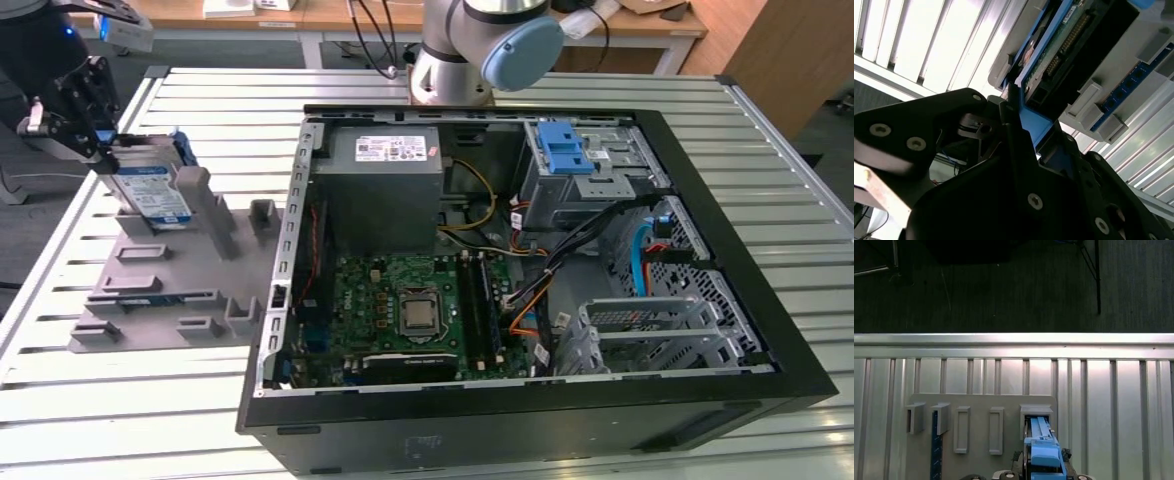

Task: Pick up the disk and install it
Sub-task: 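Pick up the disk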

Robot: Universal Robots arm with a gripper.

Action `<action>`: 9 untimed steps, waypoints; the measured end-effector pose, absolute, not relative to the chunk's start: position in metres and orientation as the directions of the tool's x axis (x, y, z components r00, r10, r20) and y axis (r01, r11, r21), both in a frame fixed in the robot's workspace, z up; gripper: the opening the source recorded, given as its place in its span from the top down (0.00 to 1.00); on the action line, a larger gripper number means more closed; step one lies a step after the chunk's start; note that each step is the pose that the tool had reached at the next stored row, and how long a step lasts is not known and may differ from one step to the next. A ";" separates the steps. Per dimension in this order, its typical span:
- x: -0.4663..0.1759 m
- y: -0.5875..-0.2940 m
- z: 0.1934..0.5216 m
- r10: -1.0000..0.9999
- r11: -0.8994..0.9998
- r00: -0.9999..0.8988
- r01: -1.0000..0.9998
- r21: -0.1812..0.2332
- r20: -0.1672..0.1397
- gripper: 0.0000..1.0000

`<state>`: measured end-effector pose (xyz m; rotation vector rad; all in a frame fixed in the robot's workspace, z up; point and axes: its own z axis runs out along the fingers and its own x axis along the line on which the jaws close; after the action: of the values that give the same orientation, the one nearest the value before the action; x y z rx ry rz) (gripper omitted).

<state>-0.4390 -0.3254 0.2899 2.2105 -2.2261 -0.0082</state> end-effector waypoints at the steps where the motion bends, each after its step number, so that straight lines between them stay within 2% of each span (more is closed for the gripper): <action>1: -0.439 -0.325 0.290 -1.000 0.007 -0.007 -1.000 0.007 -0.001 0.63; 9: -0.439 -0.325 0.290 -1.000 0.023 -0.023 -1.000 0.007 -0.001 0.63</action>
<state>-0.4391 -0.3254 0.2898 2.1925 -2.2440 -0.0082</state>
